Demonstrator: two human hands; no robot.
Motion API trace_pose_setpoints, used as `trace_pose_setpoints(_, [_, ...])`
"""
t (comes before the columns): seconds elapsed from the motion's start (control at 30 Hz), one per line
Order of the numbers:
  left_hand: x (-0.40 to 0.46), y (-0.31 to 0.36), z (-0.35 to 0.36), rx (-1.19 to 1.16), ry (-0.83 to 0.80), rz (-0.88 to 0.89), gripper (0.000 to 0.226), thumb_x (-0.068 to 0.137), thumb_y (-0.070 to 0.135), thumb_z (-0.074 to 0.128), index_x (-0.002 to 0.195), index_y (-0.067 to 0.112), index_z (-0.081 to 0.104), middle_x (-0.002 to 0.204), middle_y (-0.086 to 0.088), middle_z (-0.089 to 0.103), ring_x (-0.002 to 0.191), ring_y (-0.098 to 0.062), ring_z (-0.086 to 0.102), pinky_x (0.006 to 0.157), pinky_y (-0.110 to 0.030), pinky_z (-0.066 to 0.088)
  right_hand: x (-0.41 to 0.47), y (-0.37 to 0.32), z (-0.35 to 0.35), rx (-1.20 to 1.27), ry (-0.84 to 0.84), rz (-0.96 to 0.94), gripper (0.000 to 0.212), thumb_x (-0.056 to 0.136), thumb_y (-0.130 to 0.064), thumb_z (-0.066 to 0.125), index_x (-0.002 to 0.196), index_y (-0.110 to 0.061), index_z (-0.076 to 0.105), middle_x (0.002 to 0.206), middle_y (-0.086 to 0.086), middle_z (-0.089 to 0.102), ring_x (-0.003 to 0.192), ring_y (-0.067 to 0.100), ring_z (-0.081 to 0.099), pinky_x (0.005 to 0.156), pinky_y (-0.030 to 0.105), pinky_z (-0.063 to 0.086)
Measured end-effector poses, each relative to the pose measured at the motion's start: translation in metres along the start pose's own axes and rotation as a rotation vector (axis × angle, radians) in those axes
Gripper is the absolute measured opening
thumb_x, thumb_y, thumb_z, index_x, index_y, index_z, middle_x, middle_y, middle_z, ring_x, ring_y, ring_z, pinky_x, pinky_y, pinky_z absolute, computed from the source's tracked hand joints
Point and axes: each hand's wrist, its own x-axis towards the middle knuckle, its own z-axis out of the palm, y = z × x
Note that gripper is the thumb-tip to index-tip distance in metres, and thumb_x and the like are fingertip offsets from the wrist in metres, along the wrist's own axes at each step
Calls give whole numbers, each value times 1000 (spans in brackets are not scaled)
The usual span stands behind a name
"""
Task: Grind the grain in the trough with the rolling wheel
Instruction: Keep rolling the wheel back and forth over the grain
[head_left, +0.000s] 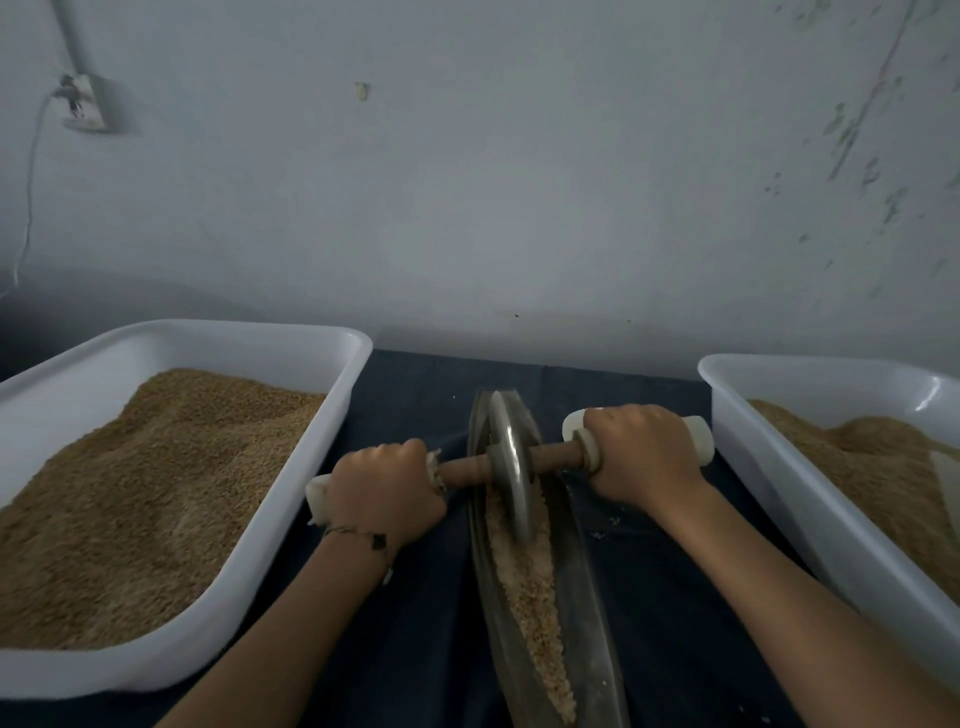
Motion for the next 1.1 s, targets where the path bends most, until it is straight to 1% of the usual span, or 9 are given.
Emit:
trace_pose_setpoints(0.13, [-21,6,-4,-29,155,105,34,53,21,82,52,15,49,43,0,48,35,-18,43,43,-23,32,-19,-5,1,77,204,-9,27,51,-17,78,56,-14,52,51,2,54,43,21,49,47,26,32])
trace_pose_setpoints(0.23, [-28,10,-10,-2,192,127,33,45,13,81,48,13,47,40,-2,45,33,-20,42,39,-24,36,-34,-8,7,80,353,22,17,63,-17,67,58,-12,52,53,4,51,45,23,47,48,26,31])
trace_pose_setpoints(0.37, [-32,19,-23,28,187,151,34,45,14,82,49,13,49,41,-2,46,35,-19,43,41,-25,37,-54,-14,11,130,327,140,19,62,-14,79,71,-8,63,61,5,58,52,24,52,49,31,40])
trace_pose_setpoints(0.47, [-43,25,-37,77,206,229,36,42,17,83,49,15,48,42,-1,45,36,-17,42,42,-24,33,-77,-19,4,199,301,182,28,56,-8,84,69,-12,59,60,2,56,50,20,50,49,29,39])
trace_pose_setpoints(0.7, [-77,18,-59,41,157,338,43,28,24,85,51,18,48,43,4,46,35,-15,43,39,-26,32,-120,-9,-26,172,327,18,20,60,-9,79,70,-16,63,61,-2,53,50,17,49,52,26,31])
trace_pose_setpoints(0.87, [-68,12,-43,-11,127,277,42,29,20,83,48,19,45,39,5,42,32,-14,40,37,-24,28,-95,-11,-29,166,91,50,37,44,-14,86,68,-21,59,60,-5,56,49,15,51,43,30,42])
trace_pose_setpoints(0.93, [-51,11,-36,2,69,257,38,40,26,82,51,21,46,43,6,44,35,-13,42,40,-23,29,-75,-8,-27,126,-96,112,33,57,-23,80,80,-26,57,73,-8,61,62,13,57,55,27,44])
trace_pose_setpoints(1.0, [-31,9,-27,107,36,196,26,66,37,68,64,26,44,56,10,45,49,-10,44,50,-23,29,-55,-3,-19,162,-205,159,24,69,-29,68,87,-30,53,82,-9,61,75,14,60,59,26,40])
trace_pose_setpoints(1.1, [-6,9,-14,133,21,91,23,79,40,51,67,28,35,60,11,38,56,-8,39,51,-25,25,-30,2,-4,228,-255,212,15,71,-29,59,85,-29,52,75,-10,55,76,16,59,57,29,35])
